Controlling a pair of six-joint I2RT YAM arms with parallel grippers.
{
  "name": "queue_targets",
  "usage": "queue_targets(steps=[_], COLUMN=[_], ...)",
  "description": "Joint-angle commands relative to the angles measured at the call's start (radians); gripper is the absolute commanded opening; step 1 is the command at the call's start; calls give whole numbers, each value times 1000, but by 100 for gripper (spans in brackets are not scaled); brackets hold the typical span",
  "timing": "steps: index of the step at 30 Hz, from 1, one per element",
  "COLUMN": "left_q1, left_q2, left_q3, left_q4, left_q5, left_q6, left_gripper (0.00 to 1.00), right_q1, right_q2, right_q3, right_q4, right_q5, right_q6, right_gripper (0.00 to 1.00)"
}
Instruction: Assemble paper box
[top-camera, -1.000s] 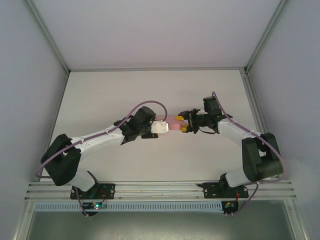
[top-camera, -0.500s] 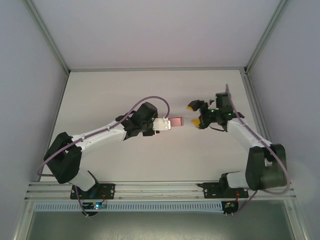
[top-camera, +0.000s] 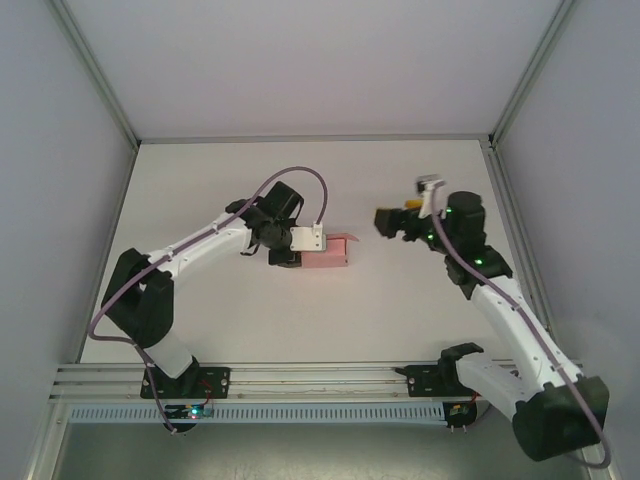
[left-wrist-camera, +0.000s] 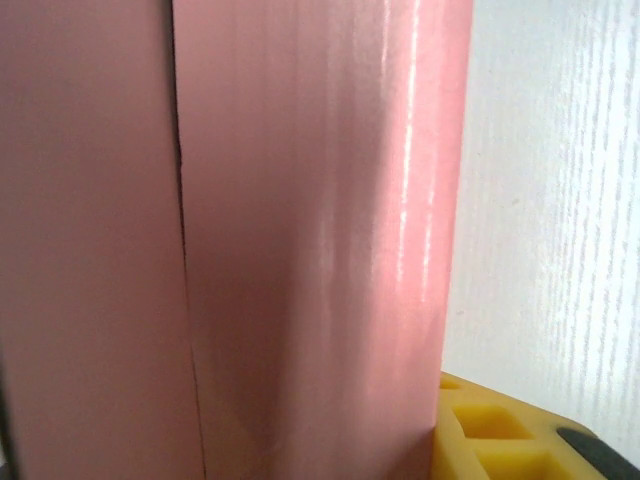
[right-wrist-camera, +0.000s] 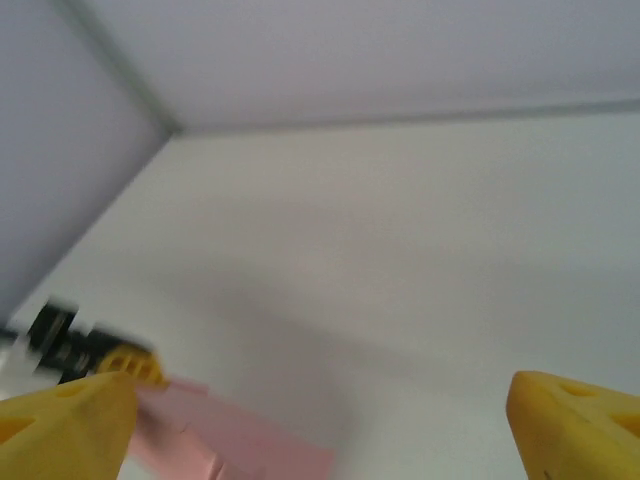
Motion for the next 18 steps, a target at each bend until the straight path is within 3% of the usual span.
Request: queue_targets(steps=[1,5,9,14,18], left_q1=[11,9,11,11,11], left_q2=[27,66,112,131,150], left_q3=[33,46,73,84,105], left_q4=[-88,-98,-121,-125,-142], left_q5=[53,29,15,19,21], left_q6=[38,33,24,27,26], left_gripper=[39,39,39,39,39], right_q1=[115,208,226,231,233], right_q2=[70,200,324,423,455], right_q3=[60,117,179,240,255], right_q4=[-152,-222,-265,-359,-379], right_q5=[24,117,168,32,56], right_q6=[-255,-298,-305,-364,-351], right_gripper=[83,74,59,50,34])
